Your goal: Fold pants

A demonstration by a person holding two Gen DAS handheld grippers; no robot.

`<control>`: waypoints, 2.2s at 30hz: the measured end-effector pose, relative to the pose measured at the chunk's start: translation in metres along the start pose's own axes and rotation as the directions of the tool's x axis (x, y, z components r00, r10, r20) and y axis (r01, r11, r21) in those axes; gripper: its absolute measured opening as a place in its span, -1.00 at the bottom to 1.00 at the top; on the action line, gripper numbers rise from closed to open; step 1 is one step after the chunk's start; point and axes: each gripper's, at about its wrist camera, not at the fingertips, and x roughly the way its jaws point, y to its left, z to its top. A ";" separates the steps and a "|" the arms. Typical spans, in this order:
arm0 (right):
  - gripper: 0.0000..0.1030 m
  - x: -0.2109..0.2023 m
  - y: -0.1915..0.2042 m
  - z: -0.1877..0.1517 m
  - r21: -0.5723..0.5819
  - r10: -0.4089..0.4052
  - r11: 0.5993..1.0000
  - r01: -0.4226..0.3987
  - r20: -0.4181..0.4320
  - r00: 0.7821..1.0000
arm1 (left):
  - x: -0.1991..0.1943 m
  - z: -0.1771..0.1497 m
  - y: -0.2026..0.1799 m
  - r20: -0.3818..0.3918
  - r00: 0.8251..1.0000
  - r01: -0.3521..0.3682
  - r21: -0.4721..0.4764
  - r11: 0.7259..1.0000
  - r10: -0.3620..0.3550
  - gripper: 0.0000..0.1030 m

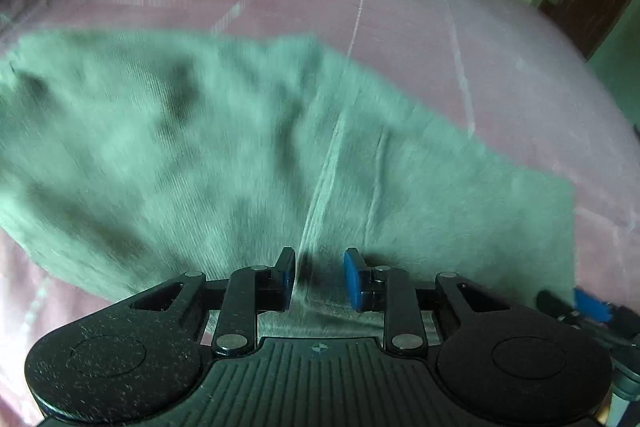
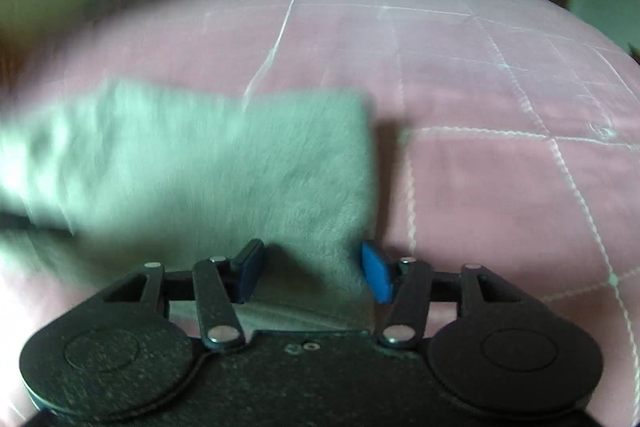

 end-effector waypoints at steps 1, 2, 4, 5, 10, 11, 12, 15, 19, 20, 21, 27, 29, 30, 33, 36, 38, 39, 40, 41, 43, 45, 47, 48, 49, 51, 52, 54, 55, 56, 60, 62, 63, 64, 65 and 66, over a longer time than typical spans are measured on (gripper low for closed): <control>0.05 -0.002 -0.001 0.002 -0.004 0.002 1.000 -0.002 -0.002 1.000 | -0.009 0.001 0.000 0.047 0.999 -0.008 0.014 1.000 0.008 -0.48; 0.03 -0.005 -0.006 0.007 0.022 0.015 1.000 -0.014 -0.006 1.000 | -0.014 0.006 -0.001 0.072 0.997 -0.005 0.023 1.000 0.004 -0.47; 0.02 -0.017 -0.014 0.017 0.064 0.029 0.997 -0.032 0.053 0.998 | -0.009 0.017 -0.007 0.056 0.998 0.019 0.038 0.999 -0.021 -0.47; 0.02 -0.020 -0.014 0.023 0.064 0.025 0.998 -0.031 0.082 0.996 | -0.001 0.024 -0.011 0.046 0.999 0.010 0.042 0.999 -0.012 -0.47; -0.02 0.006 -0.002 0.057 0.009 0.012 1.000 -0.013 0.082 0.997 | 0.049 0.035 -0.036 -0.026 1.000 -0.014 0.069 0.997 0.016 -0.47; -0.02 0.012 0.002 0.063 -0.004 0.001 1.000 0.000 0.079 0.997 | 0.056 0.034 -0.041 -0.019 0.999 -0.037 0.092 0.995 0.039 -0.47; -0.02 0.019 0.004 0.066 -0.014 -0.003 1.000 0.004 0.074 0.997 | 0.063 0.034 -0.045 -0.009 0.998 -0.056 0.111 0.992 0.058 -0.47; -0.03 0.039 0.008 0.070 -0.044 -0.018 0.999 0.021 0.055 0.998 | 0.075 0.034 -0.052 0.020 0.995 -0.097 0.163 0.982 0.095 -0.47; 0.05 0.062 0.008 0.064 -0.069 -0.019 0.997 0.020 0.007 1.000 | 0.072 0.029 -0.060 0.034 0.992 -0.124 0.189 0.974 0.120 -0.47; 0.06 0.061 0.010 0.065 -0.079 -0.023 0.997 0.022 -0.003 1.000 | 0.068 0.026 -0.058 0.032 0.993 -0.120 0.188 0.975 0.116 -0.46; 0.06 0.060 0.009 0.067 -0.088 -0.019 0.996 0.017 -0.015 1.000 | 0.062 0.023 -0.056 0.026 0.994 -0.113 0.184 0.976 0.110 -0.46; 0.01 0.011 0.011 0.047 -0.057 0.058 0.997 -0.055 0.055 0.997 | 0.031 -0.022 -0.044 0.042 0.996 -0.089 0.210 0.974 0.082 -0.46; 0.03 0.010 0.021 0.019 -0.109 0.055 0.993 -0.051 0.031 0.998 | 0.028 -0.029 -0.045 0.058 0.994 -0.106 0.219 0.970 0.095 -0.46; 0.04 0.012 0.023 0.006 -0.124 0.046 0.991 -0.040 0.042 0.998 | 0.027 -0.031 -0.047 0.061 0.992 -0.118 0.223 0.968 0.107 -0.46; 0.03 0.012 0.028 0.005 -0.116 0.017 0.993 -0.013 0.039 0.999 | 0.023 -0.030 -0.050 0.052 0.991 -0.133 0.216 0.967 0.124 -0.46; 0.03 0.006 0.026 0.013 -0.081 0.021 0.997 -0.020 0.009 1.000 | 0.017 -0.036 -0.049 0.052 0.992 -0.127 0.204 0.971 0.119 -0.46; 0.04 0.005 0.025 0.002 -0.076 0.027 0.997 -0.025 0.017 0.999 | 0.016 -0.042 -0.052 0.072 0.989 -0.144 0.228 0.963 0.131 -0.46; 0.04 0.005 0.026 -0.002 -0.084 0.021 0.996 -0.019 0.029 0.999 | 0.016 -0.044 -0.054 0.079 0.987 -0.156 0.237 0.959 0.141 -0.46; 0.04 0.006 0.027 -0.003 -0.083 0.012 0.996 -0.010 0.030 0.999 | 0.016 -0.043 -0.056 0.079 0.986 -0.162 0.238 0.958 0.147 -0.46; 0.07 0.005 0.029 0.001 -0.080 0.002 0.997 -0.001 0.021 1.000 | 0.016 -0.042 -0.056 0.075 0.986 -0.161 0.234 0.959 0.147 -0.46; 0.08 0.004 0.033 0.005 -0.083 -0.005 0.997 0.005 -0.006 1.000 | 0.014 -0.039 -0.052 0.060 0.989 -0.145 0.216 0.966 0.135 -0.45; 0.08 0.003 0.035 0.006 -0.100 -0.003 0.995 0.001 -0.018 1.000 | 0.012 -0.038 -0.049 0.051 0.991 -0.131 0.208 0.969 0.123 -0.45; 0.08 0.004 0.033 0.005 -0.098 0.003 0.995 -0.005 -0.020 1.000 | 0.012 -0.038 -0.049 0.049 0.992 -0.128 0.216 0.968 0.120 -0.45; 0.08 0.005 0.033 0.006 -0.094 0.002 0.996 -0.004 -0.023 1.000 | 0.012 -0.038 -0.049 0.047 0.992 -0.125 0.217 0.968 0.118 -0.45; 0.08 0.005 0.034 0.006 -0.095 -0.003 0.996 0.001 -0.025 1.000 | 0.011 -0.037 -0.048 0.042 0.992 -0.121 0.216 0.969 0.115 -0.45; 0.08 0.006 0.037 0.007 -0.095 -0.018 0.995 0.015 -0.029 0.999 | 0.009 -0.034 -0.045 0.032 0.994 -0.110 0.206 0.972 0.105 -0.45; 0.08 0.005 0.038 0.007 -0.093 -0.023 0.995 0.020 -0.031 0.999 | 0.008 -0.033 -0.044 0.028 0.995 -0.104 0.200 0.974 0.101 -0.45; 0.08 0.004 0.039 0.007 -0.087 -0.030 0.996 0.027 -0.035 0.999 | 0.006 -0.031 -0.041 0.023 0.995 -0.098 0.197 0.976 0.095 -0.44; 0.08 0.003 0.041 0.008 -0.085 -0.035 0.996 0.032 -0.038 0.999 | 0.005 -0.030 -0.041 0.024 0.995 -0.098 0.196 0.976 0.095 -0.44; 0.07 0.002 0.043 0.009 -0.082 -0.043 0.996 0.039 -0.043 0.998 | 0.002 -0.030 -0.040 0.028 0.995 -0.101 0.194 0.976 0.097 -0.43; 0.05 -0.012 0.053 0.018 -0.028 -0.022 0.999 0.023 0.012 1.000 | -0.011 -0.028 -0.032 0.068 0.991 -0.125 0.181 0.975 0.115 -0.04; 0.05 -0.014 0.060 0.021 0.002 -0.006 1.000 0.006 0.033 0.999 | -0.019 -0.026 -0.023 0.094 0.989 -0.131 0.166 0.977 0.117 0.02; 0.06 -0.012 0.064 0.021 0.010 0.014 1.000 -0.014 0.034 0.999 | -0.022 -0.025 -0.018 0.100 0.988 -0.136 0.160 0.978 0.121 0.06; 0.07 -0.008 0.069 0.020 0.011 0.036 0.999 -0.036 0.018 0.999 | -0.024 -0.023 -0.011 0.099 0.987 -0.141 0.152 0.978 0.126 0.10; 0.11 0.000 0.075 0.017 0.003 0.056 0.998 -0.056 -0.019 0.998 | -0.025 -0.021 -0.004 0.094 0.987 -0.144 0.140 0.980 0.132 0.21; 0.13 0.006 0.081 0.013 -0.014 0.059 0.998 -0.060 -0.040 0.997 | -0.026 -0.019 0.005 0.088 0.986 -0.152 0.122 0.981 0.142 0.36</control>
